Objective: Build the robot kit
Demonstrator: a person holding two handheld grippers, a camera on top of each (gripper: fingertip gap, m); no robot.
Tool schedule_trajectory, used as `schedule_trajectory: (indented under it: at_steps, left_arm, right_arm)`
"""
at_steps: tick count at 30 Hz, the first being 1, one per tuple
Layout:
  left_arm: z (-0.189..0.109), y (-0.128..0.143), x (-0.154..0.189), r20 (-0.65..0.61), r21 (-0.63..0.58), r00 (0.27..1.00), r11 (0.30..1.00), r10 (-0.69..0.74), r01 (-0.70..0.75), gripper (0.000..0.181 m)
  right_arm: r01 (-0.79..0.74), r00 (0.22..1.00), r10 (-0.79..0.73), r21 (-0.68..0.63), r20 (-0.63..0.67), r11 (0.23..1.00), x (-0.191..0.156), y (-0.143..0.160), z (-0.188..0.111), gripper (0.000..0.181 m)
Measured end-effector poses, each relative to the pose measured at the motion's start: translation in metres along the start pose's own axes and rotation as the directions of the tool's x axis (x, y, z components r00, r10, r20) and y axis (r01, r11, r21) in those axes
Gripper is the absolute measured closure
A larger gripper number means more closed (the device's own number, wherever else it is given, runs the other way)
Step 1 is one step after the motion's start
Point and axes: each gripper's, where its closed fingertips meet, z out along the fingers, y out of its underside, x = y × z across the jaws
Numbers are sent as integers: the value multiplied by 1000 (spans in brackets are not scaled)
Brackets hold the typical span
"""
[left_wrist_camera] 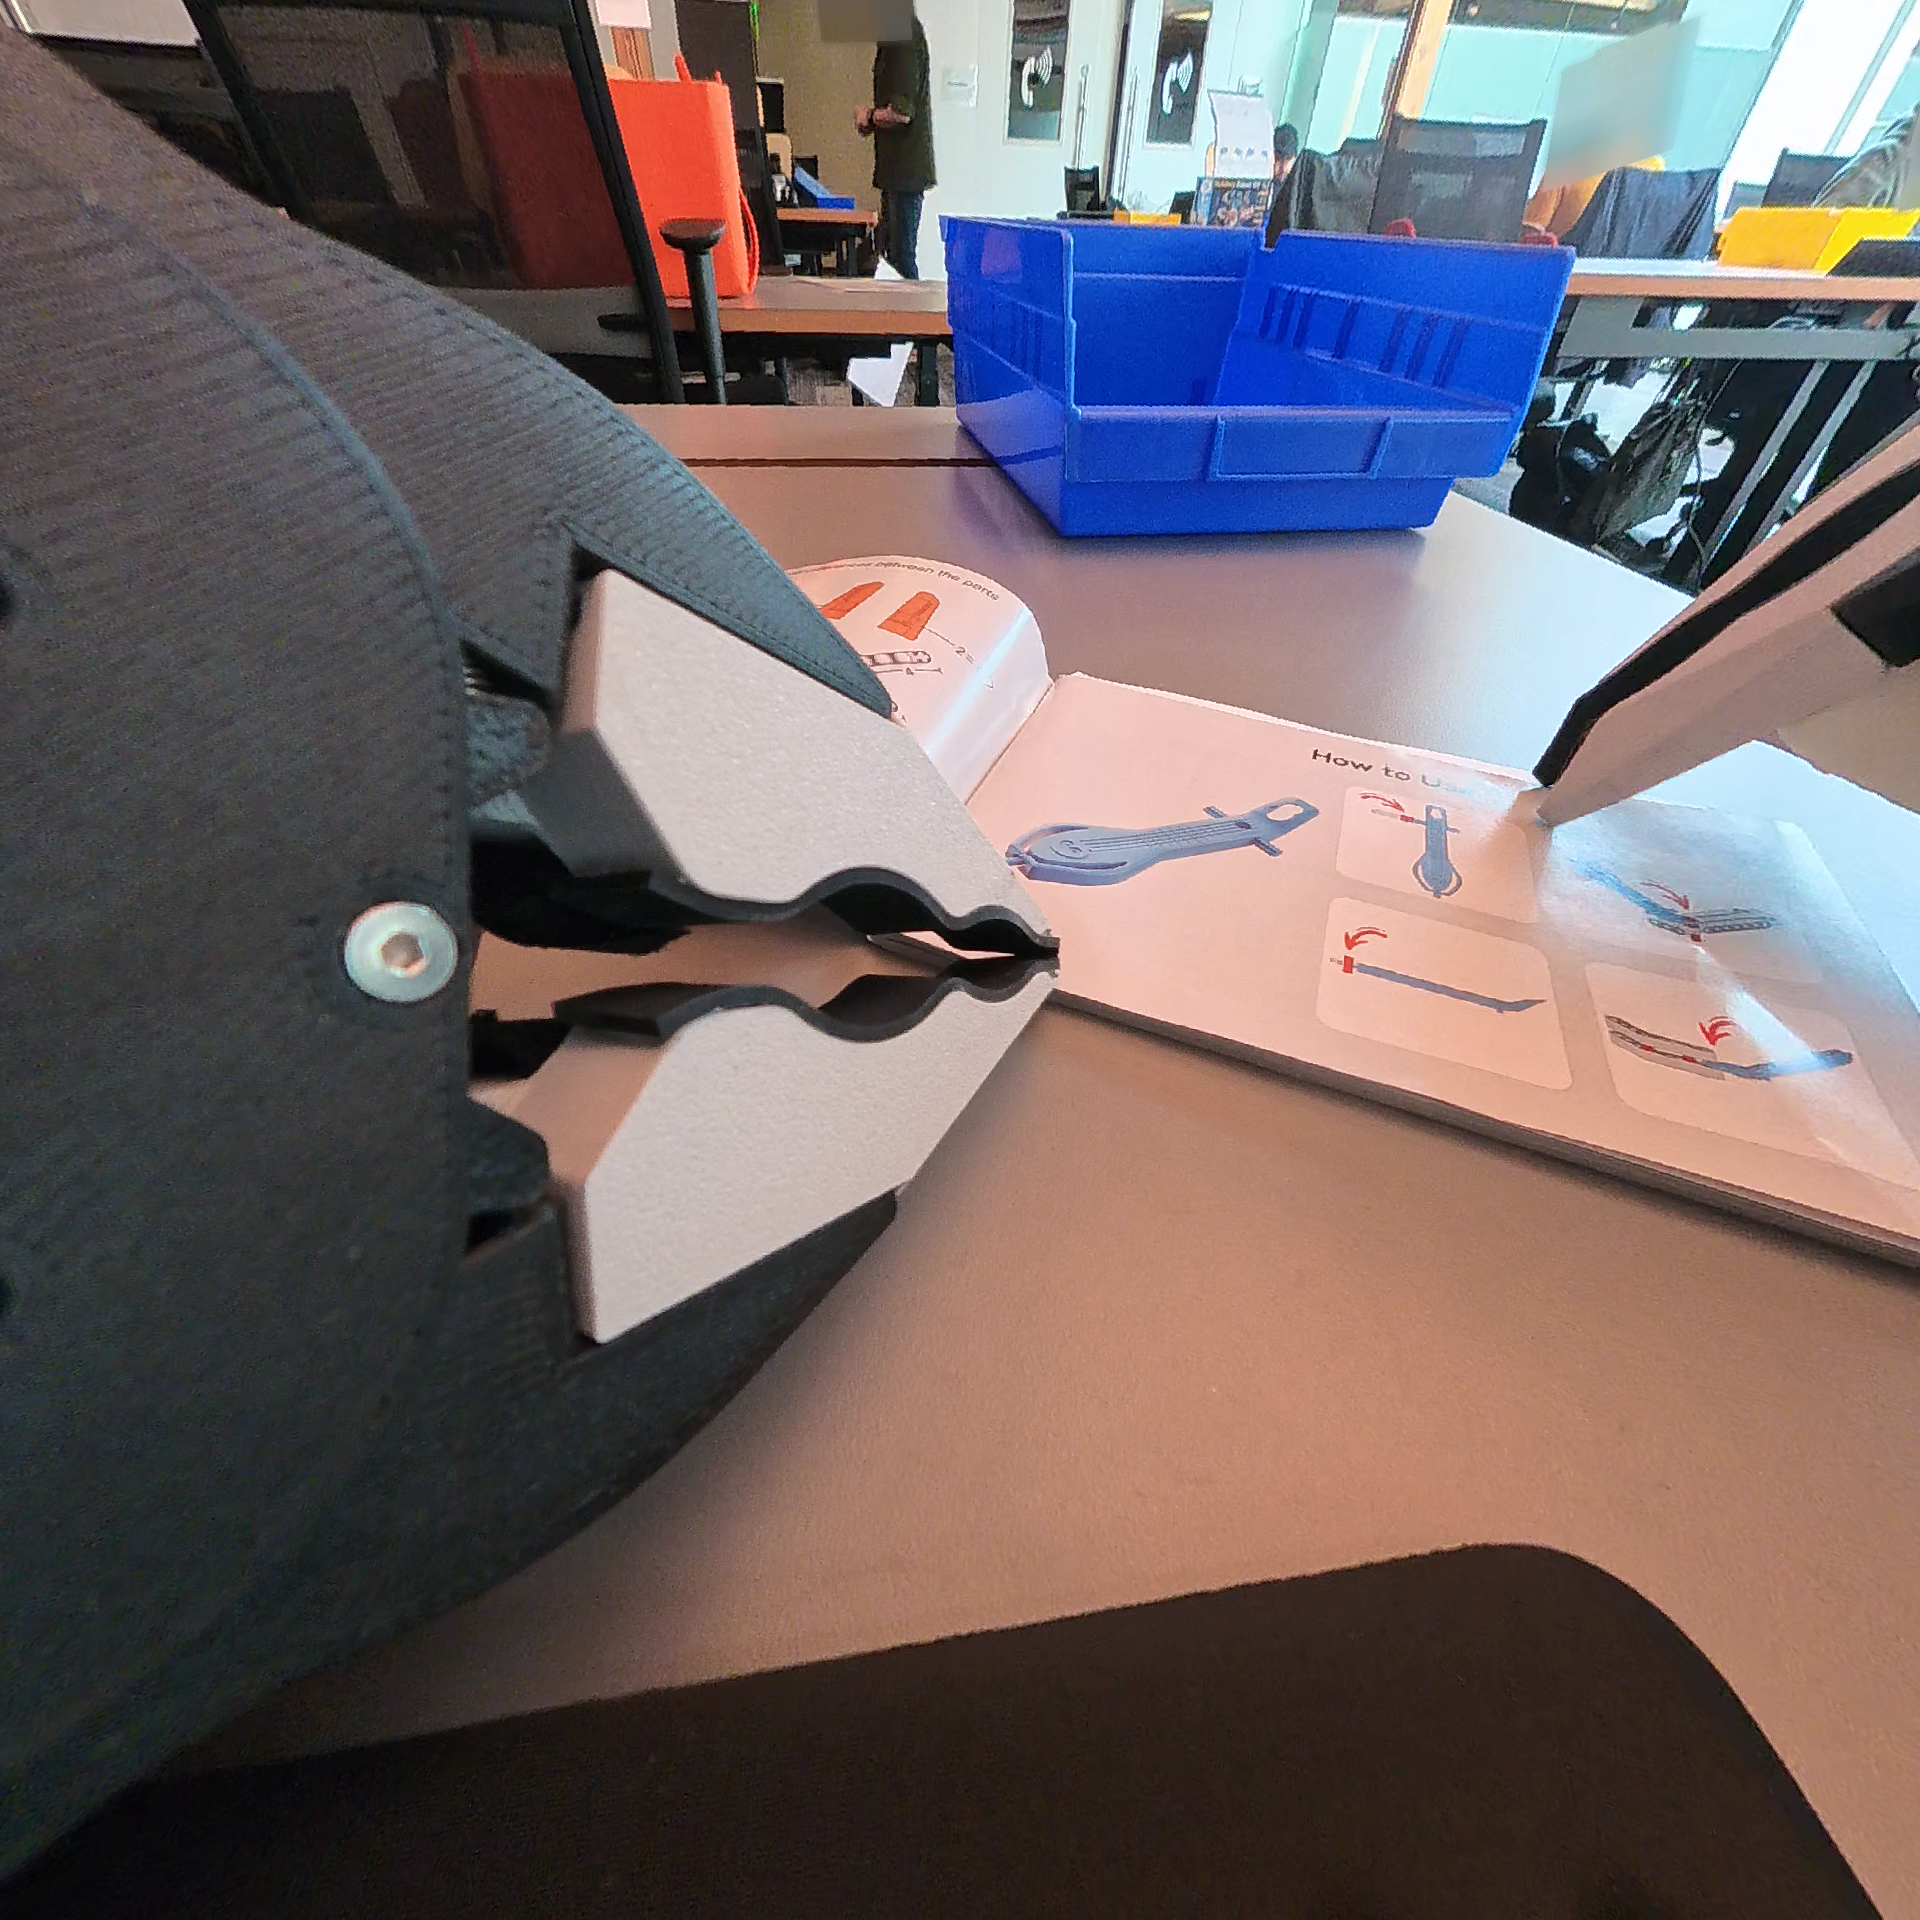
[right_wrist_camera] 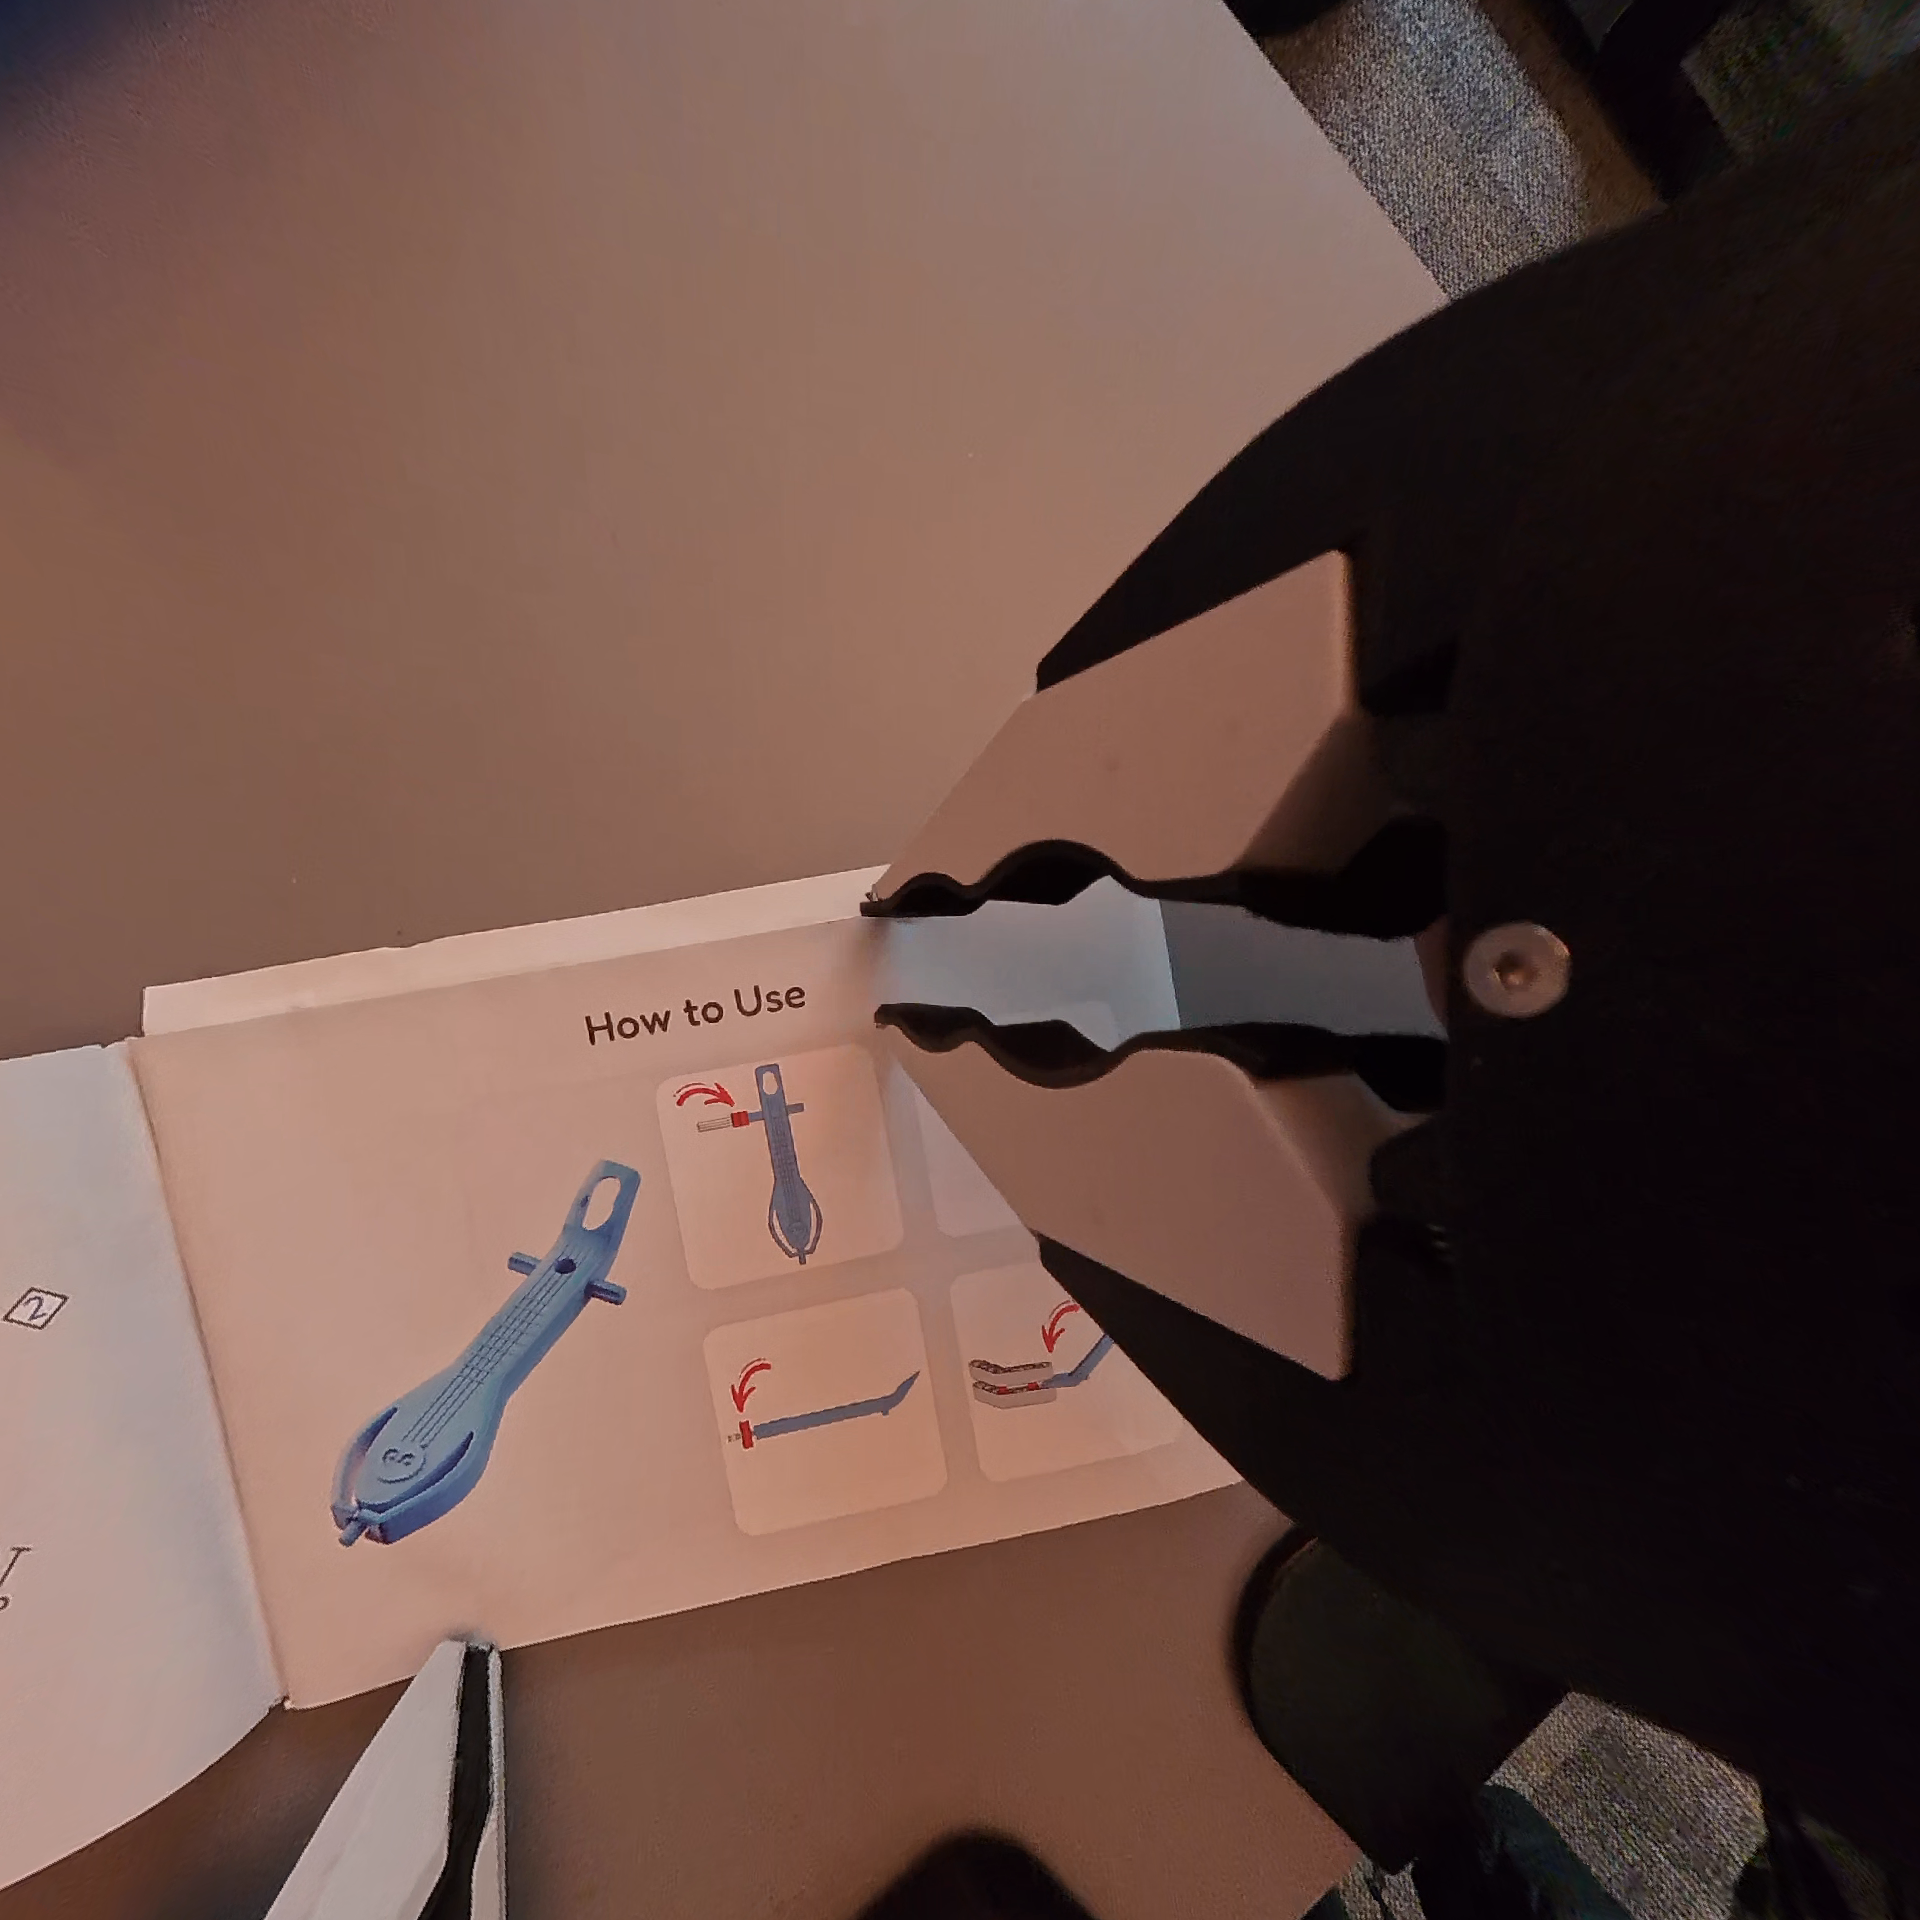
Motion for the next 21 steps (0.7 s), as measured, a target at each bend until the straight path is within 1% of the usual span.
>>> schedule_trajectory:
  at_steps: [3,4,5,8,9,12,13,15,17,19,21]
  left_arm:
    - [0,0,-1,-4,2,1000,1000,7,-6,181]
    - [0,0,-2,-4,3,1000,1000,5,-5,181]
    - [-1,0,-3,-3,2,1000,1000,1,-1,181]
    - [-2,-4,-10,17,22,1000,1000,-7,7,177]
    - [-3,-8,-13,25,37,1000,999,-12,11,177]
    - [-2,-12,-19,15,45,999,999,-28,27,176]
    - [1,-11,-19,-5,36,999,999,-32,32,175]
    - [9,-6,-12,-90,-4,995,999,-47,47,172]
    - [15,-6,-11,-156,2,985,997,-78,79,176]
    - [15,-7,-11,-231,10,966,993,-113,119,173]
    - [12,-9,-9,-326,29,933,984,-155,174,166]
  right_arm:
    - [6,1000,-6,1,5,1000,-1,0,0,167]
    - [12,1000,-12,3,16,1000,-4,-1,0,173]
    - [18,1000,-19,4,23,1000,-6,-1,0,174]
    - [20,1000,-20,6,15,1000,-5,-2,1,174]
    - [16,1000,-16,10,7,1000,-3,-3,0,172]
    - [-2,1000,2,15,-8,1000,0,-4,0,158]
    - [-2,1000,2,9,-7,1000,0,-2,0,157]
    - [-2,1000,2,8,-4,1000,-1,-2,0,157]
    - [-4,1000,4,9,-1,1000,-1,-1,0,157]
    - [-5,1000,5,7,1,1000,-1,-1,0,157]
    - [-2,1000,2,6,4,1000,-2,-1,0,157]
